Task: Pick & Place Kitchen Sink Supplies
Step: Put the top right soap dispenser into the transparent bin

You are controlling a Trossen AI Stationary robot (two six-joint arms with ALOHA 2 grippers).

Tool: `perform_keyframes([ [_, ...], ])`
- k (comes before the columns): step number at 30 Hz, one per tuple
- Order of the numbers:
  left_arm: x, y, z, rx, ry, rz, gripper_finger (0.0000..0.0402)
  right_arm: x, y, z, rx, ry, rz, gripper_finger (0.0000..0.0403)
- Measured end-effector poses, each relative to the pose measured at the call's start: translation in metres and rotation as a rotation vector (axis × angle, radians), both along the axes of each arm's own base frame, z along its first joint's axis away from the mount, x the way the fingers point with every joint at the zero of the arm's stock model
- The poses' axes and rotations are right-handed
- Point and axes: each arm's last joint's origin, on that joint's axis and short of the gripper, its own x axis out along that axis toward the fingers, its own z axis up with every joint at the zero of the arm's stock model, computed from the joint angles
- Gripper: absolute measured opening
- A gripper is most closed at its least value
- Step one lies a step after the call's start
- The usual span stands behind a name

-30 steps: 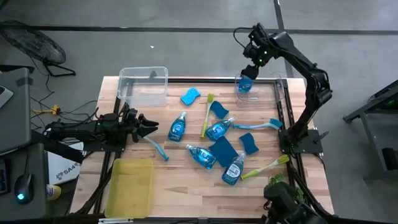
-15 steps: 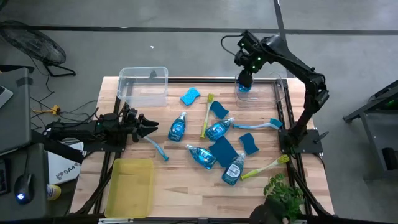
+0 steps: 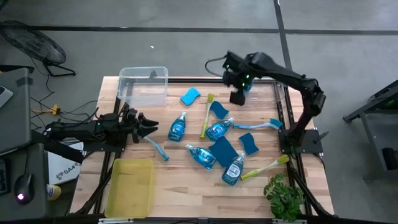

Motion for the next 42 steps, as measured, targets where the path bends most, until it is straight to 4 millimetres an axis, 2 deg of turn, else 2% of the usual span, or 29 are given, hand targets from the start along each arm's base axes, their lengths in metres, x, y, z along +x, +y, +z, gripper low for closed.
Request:
perform_keyframes([
  [3,0.000,0.000,0.000,0.059,0.006,-0.010,0.0197,0.007,0.011,-0.026,0.012,0.056,0.071,0.0272],
  [9,0.000,-0.002,-0.001,0.066,0.014,-0.059,0.0197,0.013,0.033,-0.076,-0.015,0.159,0.204,0.0272],
  [18,0.000,-0.002,-0.001,0.145,0.020,-0.060,0.0197,0.024,0.062,-0.124,-0.083,0.129,0.551,0.0272],
  [25,0.000,-0.003,-0.002,0.147,0.025,-0.089,0.0197,0.024,0.073,-0.150,-0.202,0.143,0.727,0.0272],
  [42,0.000,-0.003,-0.002,0.173,0.026,-0.105,0.0197,0.015,0.076,-0.183,-0.206,0.080,0.774,0.0272],
])
